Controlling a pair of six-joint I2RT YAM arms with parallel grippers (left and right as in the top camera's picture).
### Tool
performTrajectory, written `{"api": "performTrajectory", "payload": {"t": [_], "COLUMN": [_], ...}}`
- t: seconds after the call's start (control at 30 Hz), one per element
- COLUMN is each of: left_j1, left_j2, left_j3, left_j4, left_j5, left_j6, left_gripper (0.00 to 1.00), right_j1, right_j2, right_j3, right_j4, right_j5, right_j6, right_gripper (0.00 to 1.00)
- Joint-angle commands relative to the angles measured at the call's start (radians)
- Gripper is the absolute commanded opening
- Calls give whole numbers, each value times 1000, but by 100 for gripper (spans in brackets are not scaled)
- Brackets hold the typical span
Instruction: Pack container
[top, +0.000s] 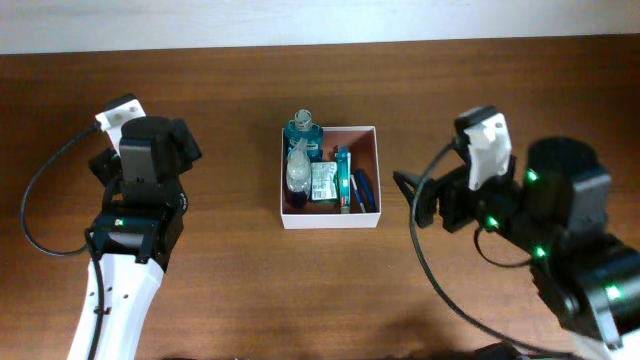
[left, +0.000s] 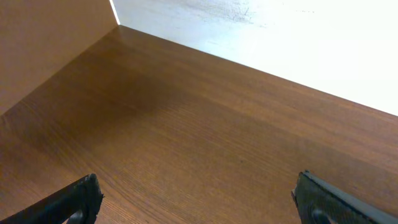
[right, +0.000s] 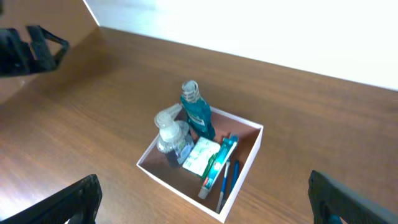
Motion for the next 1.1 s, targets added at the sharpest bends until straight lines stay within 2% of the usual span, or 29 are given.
{"api": "performTrajectory", "payload": {"t": [0.0,0.23,0.47,0.53,0.67,0.83,1.07], "left_j1": [4,4,4,4,4,4,4], "left_j2": [5,5,5,5,5,5,5], "left_j3": [7,7,7,7,7,7,7], "left_j4": [2,2,2,2,2,2,2], "left_j5": [-10,-10,-11,-11,-10,-10,-11], "left_j6": [-14,-14,-14,-14,-14,-14,-14], "left_gripper": [99,99,99,99,99,99,99], "right_j1": [3,2,2,2,3,3,2], "right_j2": [-29,-34,-58,-68,-121,-206,-379], "right_j3": [15,15,15,15,15,11,-74], "right_j4": [-3,38,325,358,359,330,332], "right_j5": [2,56,53,53,51,51,50], "right_j6": [-13,-16,-74,-90,-243,-368,-388], "right_gripper": [99,98,99,99,99,99,99]}}
